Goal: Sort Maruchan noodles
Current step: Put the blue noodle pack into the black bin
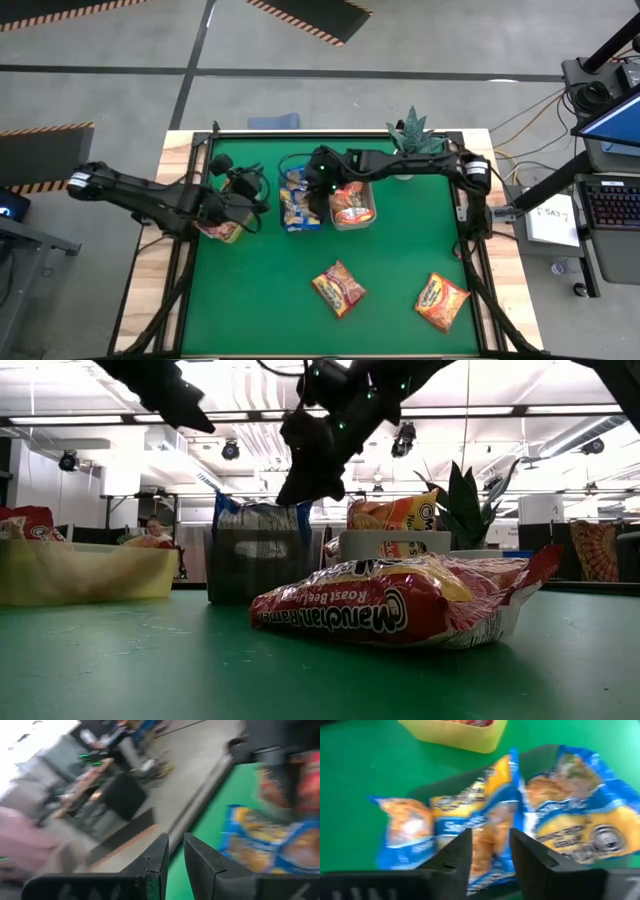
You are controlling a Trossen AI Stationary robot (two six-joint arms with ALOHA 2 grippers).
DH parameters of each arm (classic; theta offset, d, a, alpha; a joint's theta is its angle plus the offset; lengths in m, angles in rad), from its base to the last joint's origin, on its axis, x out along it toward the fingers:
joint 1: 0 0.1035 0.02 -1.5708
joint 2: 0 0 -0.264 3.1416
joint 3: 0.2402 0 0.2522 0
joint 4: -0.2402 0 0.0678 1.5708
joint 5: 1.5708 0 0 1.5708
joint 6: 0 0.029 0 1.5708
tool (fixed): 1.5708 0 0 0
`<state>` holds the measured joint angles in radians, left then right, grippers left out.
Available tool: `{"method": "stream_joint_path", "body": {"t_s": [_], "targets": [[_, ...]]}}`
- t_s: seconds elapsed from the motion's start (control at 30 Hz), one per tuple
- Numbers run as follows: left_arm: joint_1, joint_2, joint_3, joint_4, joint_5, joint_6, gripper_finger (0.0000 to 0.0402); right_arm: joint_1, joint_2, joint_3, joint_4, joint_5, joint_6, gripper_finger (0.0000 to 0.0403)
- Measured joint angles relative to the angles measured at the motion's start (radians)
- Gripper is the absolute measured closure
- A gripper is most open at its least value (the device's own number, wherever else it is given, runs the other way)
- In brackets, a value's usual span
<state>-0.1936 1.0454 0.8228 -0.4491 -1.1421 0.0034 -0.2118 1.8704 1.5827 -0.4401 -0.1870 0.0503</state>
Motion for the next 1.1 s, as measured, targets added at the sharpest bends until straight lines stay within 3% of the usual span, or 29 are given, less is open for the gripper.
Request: {"method": "stream_joint_path", "body": {"t_s": [0.2,0.33,0.6,0.77,0.97,1.1], "targets": [[0.0,-0.147,-0.152,0.297,0.231,0.227,0.0359,-0.024,0.033,-0.001,0.079,-0.001,-0.126,0.0208],[0.0,-0.233,-0.215,0.446,0.293,0.322,0.0359,-0.024,0.072,-0.001,0.13,-0.033,-0.139,0.0187],[0.0,-0.309,-0.231,0.466,0.317,0.314,0.036,-0.031,0.144,-0.001,0.163,-0.031,-0.103,0.0186],[0.0,-0.304,-0.231,0.476,0.316,0.313,0.0361,-0.033,0.143,-0.001,0.165,-0.032,-0.112,0.0239],[0.0,-0.302,-0.231,0.503,0.316,0.322,0.0361,-0.033,0.134,0.011,0.165,-0.03,-0.114,0.0378],[0.0,-0.302,-0.231,0.521,0.316,0.325,0.0361,-0.033,0.126,0.031,0.138,-0.03,-0.119,0.0392]]}}
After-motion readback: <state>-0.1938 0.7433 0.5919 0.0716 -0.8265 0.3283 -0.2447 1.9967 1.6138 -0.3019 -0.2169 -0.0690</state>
